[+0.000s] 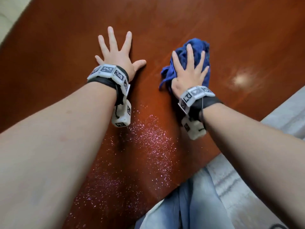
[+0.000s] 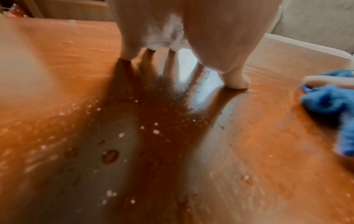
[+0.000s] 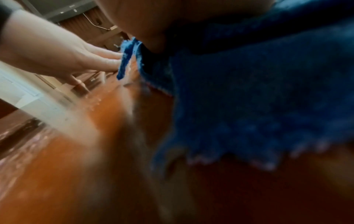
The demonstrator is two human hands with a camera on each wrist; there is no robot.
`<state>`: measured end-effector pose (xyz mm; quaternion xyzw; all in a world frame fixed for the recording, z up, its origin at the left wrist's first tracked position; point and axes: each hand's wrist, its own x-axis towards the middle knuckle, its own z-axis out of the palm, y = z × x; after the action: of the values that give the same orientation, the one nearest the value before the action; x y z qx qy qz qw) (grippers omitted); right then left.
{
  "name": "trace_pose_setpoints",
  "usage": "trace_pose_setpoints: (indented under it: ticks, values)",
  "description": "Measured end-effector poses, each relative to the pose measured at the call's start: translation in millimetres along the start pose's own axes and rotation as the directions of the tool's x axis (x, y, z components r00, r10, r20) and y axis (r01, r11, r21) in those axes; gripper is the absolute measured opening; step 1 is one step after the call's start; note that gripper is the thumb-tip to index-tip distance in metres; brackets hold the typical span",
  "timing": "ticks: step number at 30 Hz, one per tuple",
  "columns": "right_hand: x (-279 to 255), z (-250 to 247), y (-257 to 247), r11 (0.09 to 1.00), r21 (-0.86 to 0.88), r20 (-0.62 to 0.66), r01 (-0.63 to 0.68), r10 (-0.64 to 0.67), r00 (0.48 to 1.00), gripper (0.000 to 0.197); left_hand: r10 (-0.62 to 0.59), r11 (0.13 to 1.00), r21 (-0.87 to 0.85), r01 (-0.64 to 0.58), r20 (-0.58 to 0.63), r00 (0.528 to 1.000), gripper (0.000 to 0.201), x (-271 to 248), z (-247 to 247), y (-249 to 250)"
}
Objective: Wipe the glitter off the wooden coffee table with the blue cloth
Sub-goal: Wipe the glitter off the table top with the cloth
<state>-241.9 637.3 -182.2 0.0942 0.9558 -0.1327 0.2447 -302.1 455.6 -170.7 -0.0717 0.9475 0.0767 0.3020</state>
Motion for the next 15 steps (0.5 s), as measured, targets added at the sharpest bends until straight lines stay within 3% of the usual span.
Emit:
trace_pose_setpoints:
  ticks: [8, 12, 15]
  values:
    - [8.4, 11.7, -61.0, 0.978, -0.080, 0.008, 0.193, -0.193, 0.981, 0.083, -0.088, 0.993, -0.077, 0.086, -0.026, 0.996, 0.084, 0.2, -4.0, -50.3]
    - [-53.0, 47.7, -85.2, 0.877, -0.091, 0.163, 0.472, -0.454, 0.876, 0.082, -0.147, 0.983, -0.121, 0.141, -0.044, 0.988, 0.083, -1.8, -5.0, -80.6]
    - [-92.8, 58.9, -51.6, 0.838, -0.137, 0.294, 0.528, -0.474, 0.830, 0.078, -0.189, 0.972, -0.144, 0.184, -0.019, 0.982, 0.083, -8.2, -5.1, -97.0]
